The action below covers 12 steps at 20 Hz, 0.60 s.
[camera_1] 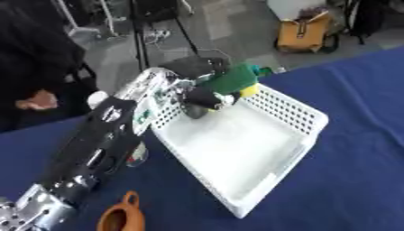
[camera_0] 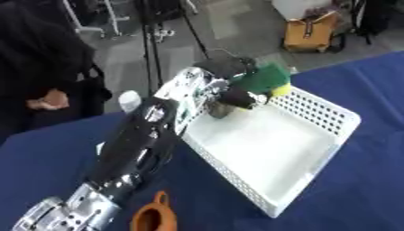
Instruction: Pick up objects on the table and place them in the box.
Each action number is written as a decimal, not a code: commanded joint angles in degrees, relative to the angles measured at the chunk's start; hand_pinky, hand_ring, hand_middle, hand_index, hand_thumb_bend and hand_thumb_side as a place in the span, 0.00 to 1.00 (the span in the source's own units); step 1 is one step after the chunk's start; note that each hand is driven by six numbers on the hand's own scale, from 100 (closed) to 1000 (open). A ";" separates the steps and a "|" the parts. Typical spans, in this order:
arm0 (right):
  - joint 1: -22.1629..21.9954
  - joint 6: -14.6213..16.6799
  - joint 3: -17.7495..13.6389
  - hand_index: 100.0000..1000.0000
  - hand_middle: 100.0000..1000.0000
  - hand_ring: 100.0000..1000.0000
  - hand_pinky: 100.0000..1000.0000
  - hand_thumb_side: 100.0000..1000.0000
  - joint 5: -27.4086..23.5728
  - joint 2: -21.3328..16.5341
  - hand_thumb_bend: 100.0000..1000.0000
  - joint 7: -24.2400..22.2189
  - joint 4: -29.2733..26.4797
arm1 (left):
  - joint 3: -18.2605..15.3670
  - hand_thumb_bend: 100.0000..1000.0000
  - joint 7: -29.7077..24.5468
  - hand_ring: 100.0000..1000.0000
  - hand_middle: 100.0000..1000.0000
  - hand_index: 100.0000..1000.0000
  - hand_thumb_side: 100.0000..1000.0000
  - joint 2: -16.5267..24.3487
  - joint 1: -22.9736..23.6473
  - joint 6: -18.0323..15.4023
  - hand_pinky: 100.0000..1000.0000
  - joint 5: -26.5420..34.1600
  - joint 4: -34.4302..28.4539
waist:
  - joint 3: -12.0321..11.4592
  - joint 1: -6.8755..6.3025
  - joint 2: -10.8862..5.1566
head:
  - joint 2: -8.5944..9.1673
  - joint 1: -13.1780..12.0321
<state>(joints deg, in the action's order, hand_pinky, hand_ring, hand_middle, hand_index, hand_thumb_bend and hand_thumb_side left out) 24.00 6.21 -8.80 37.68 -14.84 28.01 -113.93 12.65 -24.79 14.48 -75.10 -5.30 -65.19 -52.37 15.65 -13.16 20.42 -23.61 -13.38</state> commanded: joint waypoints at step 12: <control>0.25 0.24 0.16 0.51 0.42 0.46 0.55 0.55 -0.76 -0.35 0.00 -0.18 -0.67 | 0.00 0.00 8.60 0.78 0.88 0.87 0.22 1.22 -0.91 4.24 1.00 3.53 -2.20 | -0.40 0.68 -1.30 | 0.04 0.22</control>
<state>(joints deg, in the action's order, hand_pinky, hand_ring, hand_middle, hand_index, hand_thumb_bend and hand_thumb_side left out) 23.71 6.28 -8.78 37.21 -14.83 27.96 -113.93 12.67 -18.47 14.46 -75.01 -1.92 -60.62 -53.15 15.31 -13.16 20.42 -23.61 -13.22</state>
